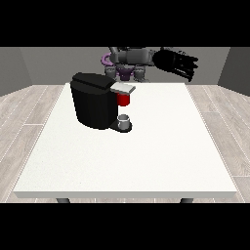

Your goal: Insert the coffee pod into the coffee machine and close the lid

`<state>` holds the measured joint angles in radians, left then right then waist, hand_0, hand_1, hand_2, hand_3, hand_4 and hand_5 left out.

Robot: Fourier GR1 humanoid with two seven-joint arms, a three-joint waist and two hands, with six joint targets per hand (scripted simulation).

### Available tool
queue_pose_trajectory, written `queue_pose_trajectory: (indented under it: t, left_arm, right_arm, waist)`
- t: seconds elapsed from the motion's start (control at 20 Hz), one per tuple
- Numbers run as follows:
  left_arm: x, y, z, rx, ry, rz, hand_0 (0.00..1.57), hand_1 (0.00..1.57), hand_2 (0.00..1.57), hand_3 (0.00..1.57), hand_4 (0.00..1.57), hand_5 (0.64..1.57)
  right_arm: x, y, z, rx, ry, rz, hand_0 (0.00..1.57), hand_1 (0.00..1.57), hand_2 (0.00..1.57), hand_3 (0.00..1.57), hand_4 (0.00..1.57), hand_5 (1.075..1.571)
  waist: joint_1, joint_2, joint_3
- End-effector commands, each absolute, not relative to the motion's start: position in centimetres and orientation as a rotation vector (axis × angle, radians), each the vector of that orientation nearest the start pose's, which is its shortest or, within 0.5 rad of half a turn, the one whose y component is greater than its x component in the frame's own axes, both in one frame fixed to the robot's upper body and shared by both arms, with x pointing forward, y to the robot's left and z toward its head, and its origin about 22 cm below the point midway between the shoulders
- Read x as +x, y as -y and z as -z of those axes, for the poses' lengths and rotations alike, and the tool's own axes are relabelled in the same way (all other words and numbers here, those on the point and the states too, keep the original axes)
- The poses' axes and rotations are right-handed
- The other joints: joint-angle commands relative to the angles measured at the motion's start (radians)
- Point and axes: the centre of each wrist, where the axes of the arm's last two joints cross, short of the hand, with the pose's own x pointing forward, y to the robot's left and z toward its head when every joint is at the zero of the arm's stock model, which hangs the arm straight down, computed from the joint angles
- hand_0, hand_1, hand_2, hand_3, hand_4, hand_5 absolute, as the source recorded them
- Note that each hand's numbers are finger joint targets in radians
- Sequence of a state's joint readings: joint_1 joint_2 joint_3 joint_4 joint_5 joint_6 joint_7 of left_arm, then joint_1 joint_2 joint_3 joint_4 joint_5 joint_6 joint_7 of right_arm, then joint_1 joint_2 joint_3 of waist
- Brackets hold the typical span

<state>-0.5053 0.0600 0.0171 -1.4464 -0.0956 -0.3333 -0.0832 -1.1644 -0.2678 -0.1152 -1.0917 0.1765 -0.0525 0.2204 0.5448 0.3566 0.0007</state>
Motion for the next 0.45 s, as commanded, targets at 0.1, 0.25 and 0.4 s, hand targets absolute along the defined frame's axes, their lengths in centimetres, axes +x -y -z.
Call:
queue_pose_trajectory:
  t: [0.1,0.25,0.4]
  left_arm:
    - [33.2,-19.3,-7.1,-0.209,1.873,0.490,0.00,0.00,0.00,0.00,0.27,1.571]
    - [32.3,-22.6,-5.8,-0.207,1.790,0.428,0.00,0.00,0.00,0.00,0.27,1.571]
    - [31.8,-24.2,-4.1,-0.140,1.752,0.368,0.00,0.00,0.00,0.00,0.27,1.571]
  right_arm:
    - [40.8,10.8,-25.8,-0.108,2.058,-0.456,0.00,0.00,0.00,0.00,0.00,1.571]
    - [40.6,10.9,-21.7,-0.015,2.008,-0.472,0.00,0.00,0.00,0.00,0.18,1.571]
    - [39.2,8.0,-19.6,0.077,1.997,-0.497,0.00,0.00,0.00,0.00,0.26,1.571]
  waist:
    - [-0.104,-0.075,-0.0012]
    - [-0.143,-0.163,-0.0008]
    - [-0.208,-0.218,-0.0009]
